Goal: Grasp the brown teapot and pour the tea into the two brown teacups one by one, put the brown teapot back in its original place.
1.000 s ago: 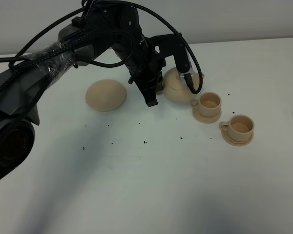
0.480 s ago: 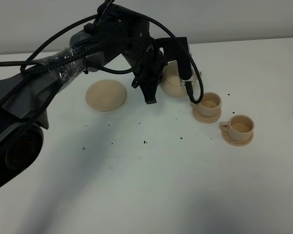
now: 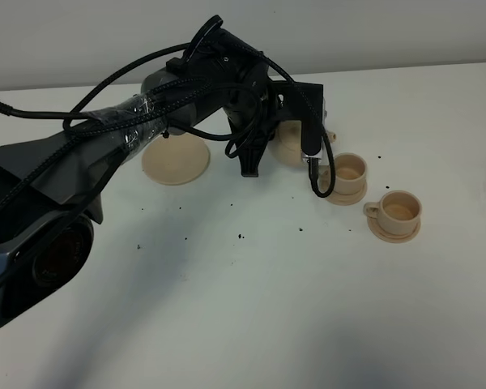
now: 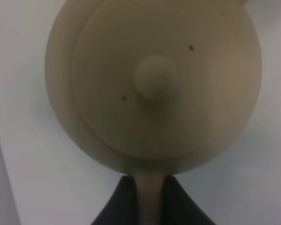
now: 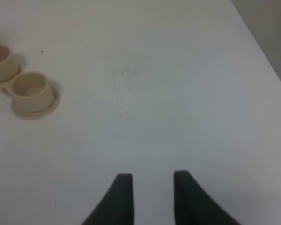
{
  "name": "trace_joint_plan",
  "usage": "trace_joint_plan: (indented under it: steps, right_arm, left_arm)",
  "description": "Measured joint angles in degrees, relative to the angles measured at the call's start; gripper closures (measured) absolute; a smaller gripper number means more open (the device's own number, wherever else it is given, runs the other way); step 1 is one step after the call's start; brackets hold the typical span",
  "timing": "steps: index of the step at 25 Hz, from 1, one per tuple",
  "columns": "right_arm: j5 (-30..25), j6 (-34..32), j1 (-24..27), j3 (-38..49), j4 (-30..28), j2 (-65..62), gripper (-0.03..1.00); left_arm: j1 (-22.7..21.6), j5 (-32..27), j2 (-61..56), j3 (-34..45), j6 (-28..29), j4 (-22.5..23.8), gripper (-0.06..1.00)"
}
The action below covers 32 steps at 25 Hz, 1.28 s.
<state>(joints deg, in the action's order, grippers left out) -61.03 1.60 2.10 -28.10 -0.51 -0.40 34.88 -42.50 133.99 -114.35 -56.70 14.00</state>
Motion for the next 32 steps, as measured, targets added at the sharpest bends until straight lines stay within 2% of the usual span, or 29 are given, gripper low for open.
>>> trace_joint_plan:
  steps: [5, 23, 32]
  right_arm:
    - [0.0, 0.0, 0.0, 0.0, 0.0, 0.0, 0.72]
    - [0.0, 0.0, 0.0, 0.0, 0.0, 0.0, 0.72]
    - [0.0, 0.0, 0.0, 0.0, 0.0, 0.0, 0.72]
  left_arm:
    - [0.5, 1.24, 0.0, 0.0, -1.28, 2.25, 0.79]
    - [1.82, 2.38, 0.0, 0.0, -9.05, 3.9, 0.79]
    - [2.0, 3.02, 0.0, 0.0, -10.29, 7.77, 0.79]
